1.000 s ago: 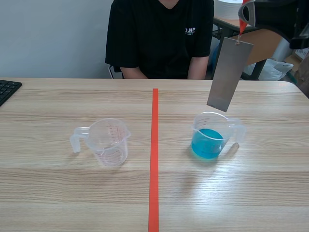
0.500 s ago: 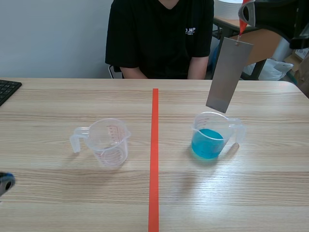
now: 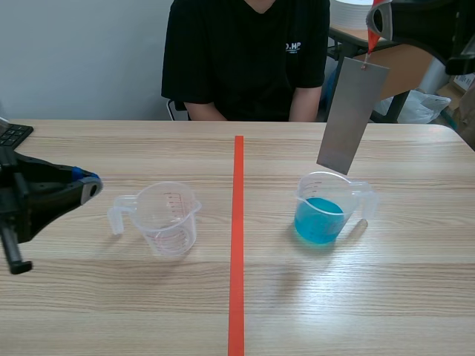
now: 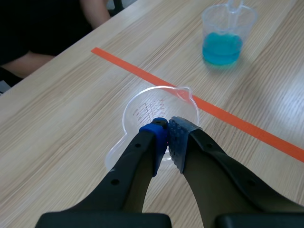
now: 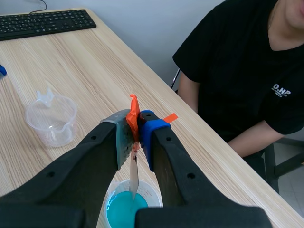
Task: Do the redox reaction experiment.
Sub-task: 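Raise the plate and point at it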
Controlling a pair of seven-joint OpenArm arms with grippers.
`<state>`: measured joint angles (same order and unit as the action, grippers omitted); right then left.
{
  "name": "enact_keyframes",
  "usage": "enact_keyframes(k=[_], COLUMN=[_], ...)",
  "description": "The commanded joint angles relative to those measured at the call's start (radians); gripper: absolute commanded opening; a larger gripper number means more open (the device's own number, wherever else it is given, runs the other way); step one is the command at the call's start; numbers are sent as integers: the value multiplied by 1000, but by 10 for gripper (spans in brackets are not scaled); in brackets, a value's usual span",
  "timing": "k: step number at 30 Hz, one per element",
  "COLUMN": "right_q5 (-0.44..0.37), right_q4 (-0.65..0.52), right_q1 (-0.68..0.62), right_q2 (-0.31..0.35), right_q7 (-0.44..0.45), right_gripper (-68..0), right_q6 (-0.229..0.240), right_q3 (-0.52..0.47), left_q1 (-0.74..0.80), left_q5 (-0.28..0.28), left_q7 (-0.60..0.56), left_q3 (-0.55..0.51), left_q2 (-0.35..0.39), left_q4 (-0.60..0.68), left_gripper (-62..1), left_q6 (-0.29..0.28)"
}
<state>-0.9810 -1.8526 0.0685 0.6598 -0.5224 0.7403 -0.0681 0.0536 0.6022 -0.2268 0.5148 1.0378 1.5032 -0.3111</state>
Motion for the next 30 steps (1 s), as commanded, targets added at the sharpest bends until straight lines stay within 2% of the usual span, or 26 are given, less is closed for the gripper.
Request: enact_keyframes(k=[1,7,14,21,30], right_q5=[-15,-15,-15,-15,-15], right_q4=[-14,-14,-14,-14,-14], right_q1=[14,14,14,14,14], right_q2=[18,18,18,18,18], right_q7=[15,15,15,14,14], right_gripper=[-662,-662,-662,-662,-662], right_q6=[5,5,5,5,5], right_q3=[-13,-13,-13,-13,-13], left_q1=[-50,-274,-496,-621,-702], left_q5=[-5,-83,-130,-140,-153], left_q7=[2,70,111,122,146], left_q3=[21,199,379,434,483], left_q2=[-43,-191,-381,-523,-671], left_q4=[16,-32,-237,-390,-512], left_gripper=[-560,-560,-560,-560,-560], left_q6=[3,30,36,35,21])
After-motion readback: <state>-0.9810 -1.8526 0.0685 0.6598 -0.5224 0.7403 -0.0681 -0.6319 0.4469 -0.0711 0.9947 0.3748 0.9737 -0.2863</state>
